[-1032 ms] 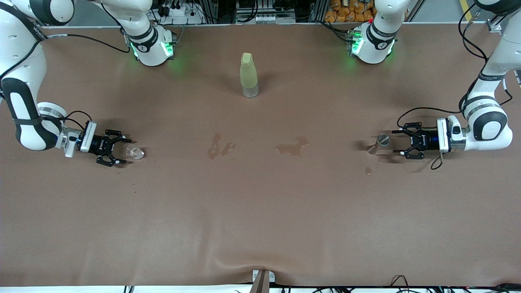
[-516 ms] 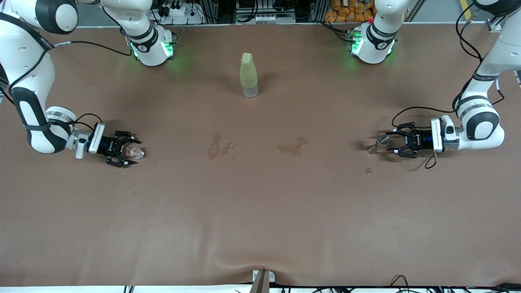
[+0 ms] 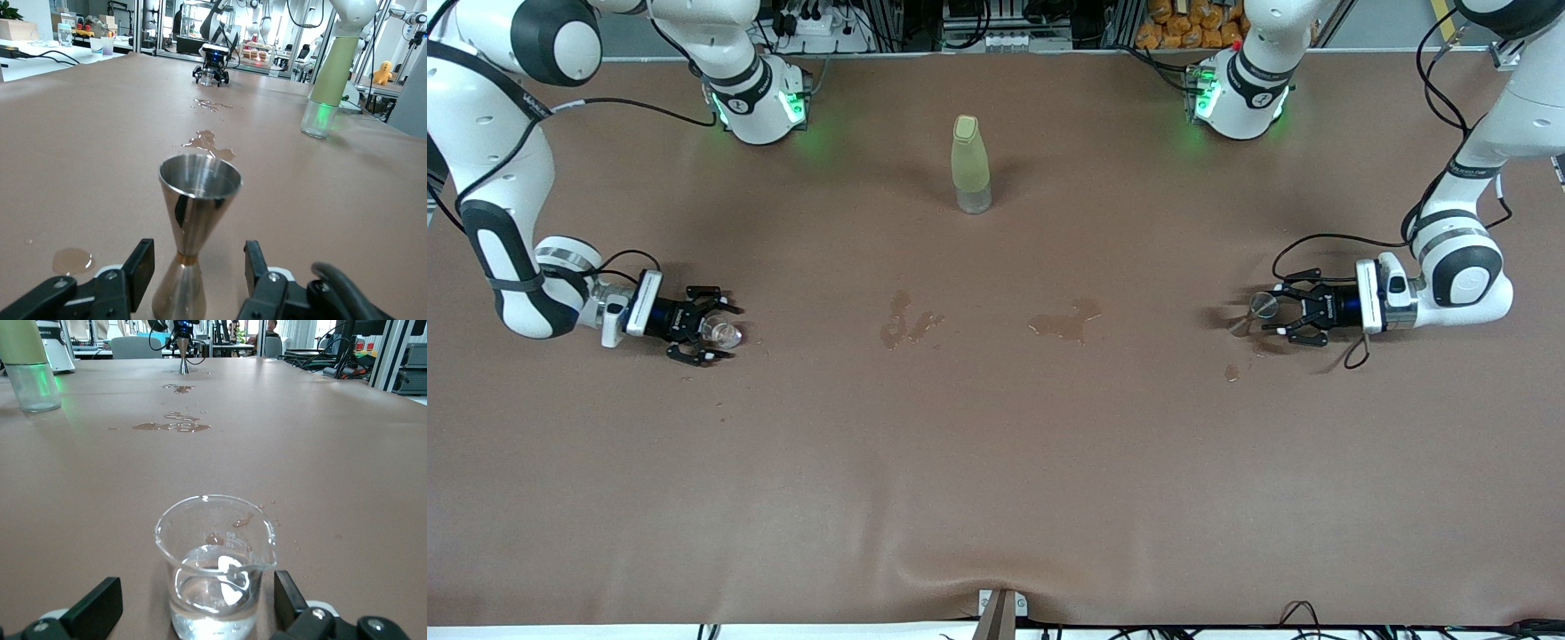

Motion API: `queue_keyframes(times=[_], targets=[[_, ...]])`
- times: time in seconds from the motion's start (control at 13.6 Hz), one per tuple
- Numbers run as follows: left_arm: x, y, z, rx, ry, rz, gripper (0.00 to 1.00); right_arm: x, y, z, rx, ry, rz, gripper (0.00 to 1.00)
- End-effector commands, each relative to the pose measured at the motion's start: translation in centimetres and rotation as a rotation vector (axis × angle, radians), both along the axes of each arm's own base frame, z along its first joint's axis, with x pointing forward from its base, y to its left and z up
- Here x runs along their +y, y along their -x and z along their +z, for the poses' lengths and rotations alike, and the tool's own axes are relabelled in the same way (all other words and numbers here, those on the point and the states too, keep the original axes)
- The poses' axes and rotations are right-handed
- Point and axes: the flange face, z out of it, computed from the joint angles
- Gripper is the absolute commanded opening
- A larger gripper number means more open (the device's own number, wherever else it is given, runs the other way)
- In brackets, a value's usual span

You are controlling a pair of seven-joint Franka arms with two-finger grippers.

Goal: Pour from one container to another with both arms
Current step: 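Close the right gripper on the beaker while the left gripper grasps the jigger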

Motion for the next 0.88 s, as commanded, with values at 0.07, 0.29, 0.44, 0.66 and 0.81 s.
queue_keyframes(times=[0.07, 0.29, 0.44, 0.66, 0.81], targets=[[-1.0, -0.2, -0.6, -0.046, 0.009, 0.013, 0.63, 0.9, 1.1, -2.3, -0.246, 0.000, 0.075, 1.00], [-1.2, -0.5, -0.7, -0.047, 0.012, 0.020, 0.63, 1.6, 1.0, -2.5, -0.244, -0.006, 0.087, 1.00], [-1.3, -0.5, -1.0, -0.046, 0.006, 0.025, 0.59, 1.9, 0.9, -2.6, -0.243, -0.008, 0.090, 0.97], [-1.7, -0.7, -1.4, -0.044, 0.002, 0.033, 0.56, 2.1, 0.8, -2.5, -0.245, -0.008, 0.094, 0.68], [-1.9, -0.7, -1.4, -0.050, 0.004, 0.031, 0.40, 2.1, 0.7, -2.5, -0.245, -0.006, 0.095, 0.58]])
